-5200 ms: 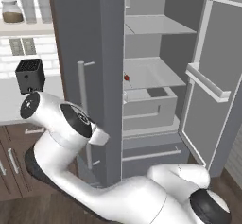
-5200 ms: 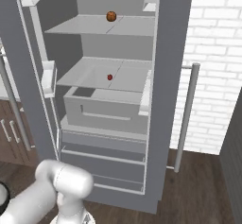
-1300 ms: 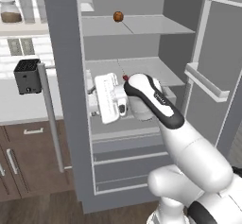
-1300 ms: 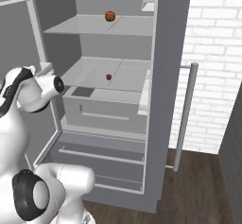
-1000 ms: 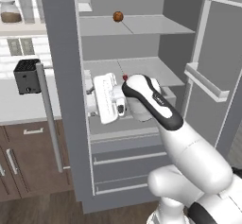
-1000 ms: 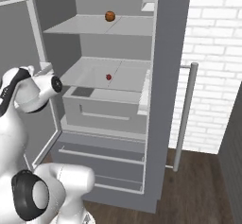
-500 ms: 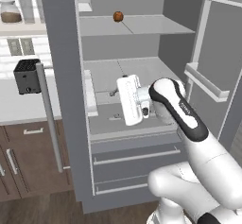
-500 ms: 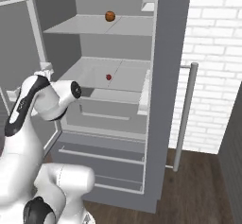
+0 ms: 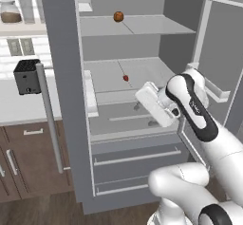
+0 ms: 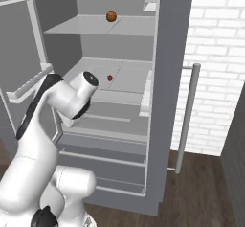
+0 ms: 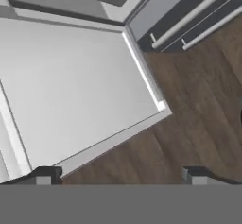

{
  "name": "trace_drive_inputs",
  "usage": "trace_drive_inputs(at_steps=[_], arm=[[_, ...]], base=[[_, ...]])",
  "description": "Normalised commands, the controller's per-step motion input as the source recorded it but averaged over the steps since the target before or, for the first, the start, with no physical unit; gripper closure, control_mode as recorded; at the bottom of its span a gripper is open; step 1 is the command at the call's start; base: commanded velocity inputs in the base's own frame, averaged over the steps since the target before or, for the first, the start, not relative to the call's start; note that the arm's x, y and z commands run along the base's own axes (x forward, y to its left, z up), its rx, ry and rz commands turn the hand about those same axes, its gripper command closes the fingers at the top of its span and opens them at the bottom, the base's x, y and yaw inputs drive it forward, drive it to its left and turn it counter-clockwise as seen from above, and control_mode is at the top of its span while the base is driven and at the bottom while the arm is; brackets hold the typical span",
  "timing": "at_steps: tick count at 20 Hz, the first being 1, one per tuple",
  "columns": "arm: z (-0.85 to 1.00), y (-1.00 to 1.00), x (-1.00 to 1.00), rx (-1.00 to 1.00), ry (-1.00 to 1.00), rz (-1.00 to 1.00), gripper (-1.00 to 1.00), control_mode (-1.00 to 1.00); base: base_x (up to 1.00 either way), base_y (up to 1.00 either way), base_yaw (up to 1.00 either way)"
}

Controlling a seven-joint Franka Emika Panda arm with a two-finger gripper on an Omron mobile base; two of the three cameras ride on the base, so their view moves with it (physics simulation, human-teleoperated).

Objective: Take the strawberry from the fridge and place it on top of the pancake, located on the dining counter.

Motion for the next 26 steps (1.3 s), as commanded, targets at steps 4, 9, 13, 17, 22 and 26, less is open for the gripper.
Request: trace_drive_inputs(at_steps=[4,9,13,17,22,26], arm=[[-0.2,-0.64,-0.23,-0.91,0.02,0.44,-1.0,-1.0],[-0.12,-0.52,-0.33,-0.81,0.06,0.4,-1.0,-1.0],[0.0,-0.75,-0.6,-0.09,-0.31,0.2,-1.0,-1.0],[0.0,-0.18,-0.82,0.07,-0.37,0.08,-1.0,-1.0],[0.06,0.15,-0.56,0.0,-0.07,0.04,-1.0,-1.0],[-0.01,0.02,-0.35,0.0,-0.01,0.0,-1.0,-1.0]], base=[[0.0,0.0,0.0],[0.0,0.0,0.0],[0.0,0.0,0.0],[0.0,0.0,0.0],[0.0,0.0,0.0],[0.0,0.0,0.0]])
